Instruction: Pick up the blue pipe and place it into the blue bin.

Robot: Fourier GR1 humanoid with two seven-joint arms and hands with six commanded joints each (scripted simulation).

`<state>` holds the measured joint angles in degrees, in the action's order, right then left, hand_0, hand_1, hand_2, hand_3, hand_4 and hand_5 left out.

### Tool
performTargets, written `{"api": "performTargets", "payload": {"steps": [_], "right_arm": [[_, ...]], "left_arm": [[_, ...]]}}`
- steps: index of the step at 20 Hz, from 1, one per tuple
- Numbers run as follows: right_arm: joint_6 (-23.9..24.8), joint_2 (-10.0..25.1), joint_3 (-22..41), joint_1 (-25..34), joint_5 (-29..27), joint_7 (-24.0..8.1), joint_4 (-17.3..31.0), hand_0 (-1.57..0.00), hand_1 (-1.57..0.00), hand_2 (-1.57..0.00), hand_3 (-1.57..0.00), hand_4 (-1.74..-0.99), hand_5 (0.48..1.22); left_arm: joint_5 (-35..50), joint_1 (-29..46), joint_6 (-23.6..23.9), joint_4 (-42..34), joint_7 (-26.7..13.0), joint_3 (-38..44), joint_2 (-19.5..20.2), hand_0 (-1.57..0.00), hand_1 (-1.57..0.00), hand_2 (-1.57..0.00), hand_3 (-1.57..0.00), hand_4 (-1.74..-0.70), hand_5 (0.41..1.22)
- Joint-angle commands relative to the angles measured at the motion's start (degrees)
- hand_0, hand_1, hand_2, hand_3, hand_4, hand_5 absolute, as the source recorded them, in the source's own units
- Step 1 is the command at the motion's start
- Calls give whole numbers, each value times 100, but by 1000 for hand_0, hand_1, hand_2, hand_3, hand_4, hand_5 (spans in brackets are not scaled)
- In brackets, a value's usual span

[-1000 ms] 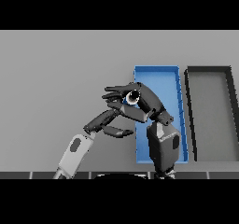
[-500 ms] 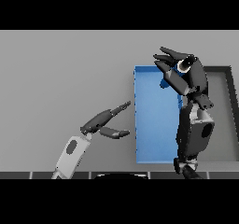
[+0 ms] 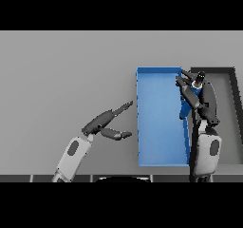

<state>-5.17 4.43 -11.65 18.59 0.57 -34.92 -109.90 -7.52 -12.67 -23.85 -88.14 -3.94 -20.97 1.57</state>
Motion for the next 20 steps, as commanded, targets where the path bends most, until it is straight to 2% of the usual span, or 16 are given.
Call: {"api": "performTargets", "payload": {"steps": [1, 6, 8, 9, 10, 11, 13, 14, 15, 16, 18, 19, 20], "right_arm": [[138, 18, 21, -159, 16, -1, 85, -1571, -1571, -1571, -1571, -1500, 1221], [841, 50, 430, -1009, 150, -1, 439, -1571, -1571, -1571, -1571, -1499, 1221], [1068, 61, 645, -1333, -67, -1, 582, -1571, -1571, -1571, -1571, -1498, 1221], [1198, 174, 773, -1470, -208, -1, 560, -1571, -1571, -1571, -1571, -1497, 1221], [1346, 300, 887, -1555, -312, 48, 506, -1571, -1571, -1571, -1257, -1546, 1221], [1520, 405, 1039, -1597, -414, 74, 480, -1571, -1571, -1571, -1005, -1585, 1221], [1902, 606, 1222, -1561, -560, 88, 603, -1571, -1571, -1571, -643, -1641, 1221], [2043, 706, 1315, -1593, -677, 127, 600, -1571, -1571, -1571, -514, -1661, 1221], [2198, 800, 1370, -1555, -837, 140, 686, -1571, -1571, -1571, -411, -1677, 1171], [2381, 869, 1436, -1533, -909, 154, 751, -1571, -1571, -1518, -455, -1626, 1161], [2771, 1032, 1583, -1496, -1095, 145, 912, -1084, -1025, -987, -291, -1469, 1148], [3056, 1249, 1741, -1525, -1363, 27, 1115, -867, -820, -789, -232, -1405, 1137], [3404, 1624, 2063, -1565, -1754, 27, 1336, -693, -656, -631, -186, -1370, 1125]], "left_arm": [[21, -42, -15, 15, 7, 21, 6, 1, 1, 1, 1, -929, 462], [-103, 12, 109, -13, 66, -34, -32, 1, 1, 1, 1, -928, 467], [-125, -9, 119, -6, 117, -28, -11, 1, 1, 1, 1, -925, 474], [-170, 85, 146, -28, 154, -66, -4, 1, 1, 1, 1, -923, 476], [-116, 32, 118, -26, 147, -9, 27, 1, 1, 1, 1, -923, 478], [-136, -1, 134, -23, 101, -24, 6, 1, 1, 1, 1, -922, 480], [-152, -61, 137, 23, 101, -6, 13, 1, 1, 1, 1, -920, 484], [-152, -90, 144, 41, 85, -8, -12, 1, 1, 1, 1, -919, 486], [-168, -116, 144, 88, 107, 9, 6, 1, 1, 1, 1, -918, 489], [-130, -99, 136, 60, 108, 22, -2, 1, 1, 1, 1, -920, 491], [-121, -101, 148, 28, 112, 24, -16, 1, 1, 1, 1, -921, 493], [-148, -20, 133, 52, 158, -13, -3, 1, 1, 1, 1, -920, 493], [-143, 11, 132, -12, 142, -37, -17, 1, 1, 1, 1, -924, 493]]}}
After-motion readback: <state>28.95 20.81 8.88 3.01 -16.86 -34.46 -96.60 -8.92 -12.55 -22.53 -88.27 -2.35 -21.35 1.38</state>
